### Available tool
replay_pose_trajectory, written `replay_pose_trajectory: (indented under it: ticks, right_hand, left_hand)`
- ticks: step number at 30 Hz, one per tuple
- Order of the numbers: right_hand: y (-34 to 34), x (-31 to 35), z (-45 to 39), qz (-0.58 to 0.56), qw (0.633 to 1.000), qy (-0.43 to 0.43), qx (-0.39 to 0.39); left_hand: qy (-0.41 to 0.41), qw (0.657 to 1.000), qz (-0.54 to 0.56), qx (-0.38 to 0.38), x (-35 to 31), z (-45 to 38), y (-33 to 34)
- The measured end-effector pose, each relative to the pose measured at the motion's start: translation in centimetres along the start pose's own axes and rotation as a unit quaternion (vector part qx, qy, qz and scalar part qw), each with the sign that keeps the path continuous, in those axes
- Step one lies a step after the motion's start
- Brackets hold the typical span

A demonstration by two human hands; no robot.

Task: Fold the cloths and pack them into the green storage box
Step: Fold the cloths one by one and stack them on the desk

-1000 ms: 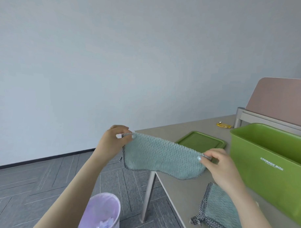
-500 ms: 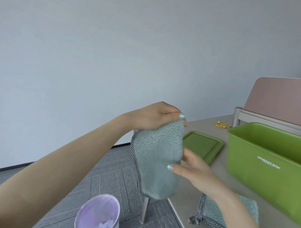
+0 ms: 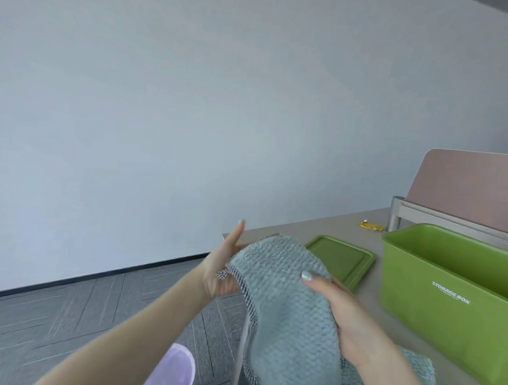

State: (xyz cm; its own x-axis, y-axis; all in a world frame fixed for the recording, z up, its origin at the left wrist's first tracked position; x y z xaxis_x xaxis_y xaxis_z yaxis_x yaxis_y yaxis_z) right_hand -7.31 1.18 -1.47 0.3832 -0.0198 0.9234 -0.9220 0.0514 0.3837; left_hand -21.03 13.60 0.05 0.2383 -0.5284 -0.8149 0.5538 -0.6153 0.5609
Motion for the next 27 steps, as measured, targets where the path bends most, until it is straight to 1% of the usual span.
replay_pose_trajectory:
  ticks: [2,3,5,8,11,13,15,17,18,19,22,24,27]
  right_hand:
    - [0.0,-0.2,-0.4,-0.035,0.999,-0.006,-0.026]
    - [-0.1,-0.3,-0.6,-0.049,0.998,-0.006,-0.042]
    - [-0.3,-0.6,-0.9,-0.065,0.995,0.003,-0.071]
    - [-0.8,-0.8,-1.1,-0.068,0.993,0.022,-0.097]
    - [-1.3,-0.7,-1.0,-0.064,0.992,0.028,-0.104]
    - [-1.4,-0.6,-0.9,-0.059,0.992,0.035,-0.102]
    - [-1.6,-0.6,-0.9,-0.056,0.992,0.045,-0.100]
    - [-1.6,-0.7,-0.9,-0.053,0.993,0.055,-0.092]
    - [-1.6,-0.7,-1.0,-0.050,0.993,0.058,-0.088]
    - [-1.6,-0.8,-1.0,-0.048,0.994,0.059,-0.084]
    - [-1.4,-1.2,-1.3,-0.049,0.995,0.052,-0.074]
    - [-1.4,-1.3,-1.5,-0.053,0.995,0.040,-0.070]
    - [-1.8,-1.5,-1.8,-0.061,0.995,0.024,-0.079]
  left_hand:
    - [0.007,0.992,0.125,0.003,2.4,0.7,-1.2]
    - [0.001,0.988,0.157,-0.005,3.6,1.1,-1.3]
    - [-0.018,0.986,0.168,-0.012,5.7,1.8,-0.9]
    - [-0.034,0.991,0.123,-0.038,7.4,3.1,0.3]
    - [-0.036,0.996,0.048,-0.066,7.5,3.9,0.8]
    - [-0.051,0.996,-0.029,-0.071,7.3,4.1,0.6]
    - [-0.059,0.988,-0.124,-0.070,7.0,4.3,0.3]
    - [-0.042,0.977,-0.195,-0.072,6.8,4.5,0.3]
    - [-0.019,0.974,-0.214,-0.076,6.6,4.6,0.4]
    - [0.013,0.972,-0.221,-0.083,6.5,4.6,0.5]
    - [0.097,0.971,-0.190,-0.109,5.8,4.6,0.5]
    - [0.125,0.968,-0.179,-0.124,5.4,4.6,0.2]
    - [0.135,0.972,-0.151,-0.123,5.1,4.5,-0.2]
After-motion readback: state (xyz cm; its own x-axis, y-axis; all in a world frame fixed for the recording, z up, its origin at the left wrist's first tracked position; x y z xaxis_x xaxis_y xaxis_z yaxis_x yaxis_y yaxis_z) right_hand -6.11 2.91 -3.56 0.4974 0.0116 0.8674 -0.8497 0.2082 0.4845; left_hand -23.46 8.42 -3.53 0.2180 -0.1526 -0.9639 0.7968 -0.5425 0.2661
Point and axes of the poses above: each hand's wrist, its own z-axis away from the middle knuckle, its own y-axis out of the palm, x = y × z, the point moved 2 cm from there along -z, towards the middle knuckle, and after that the axes turned 2 degrees about -z, right-handed, at the moved point
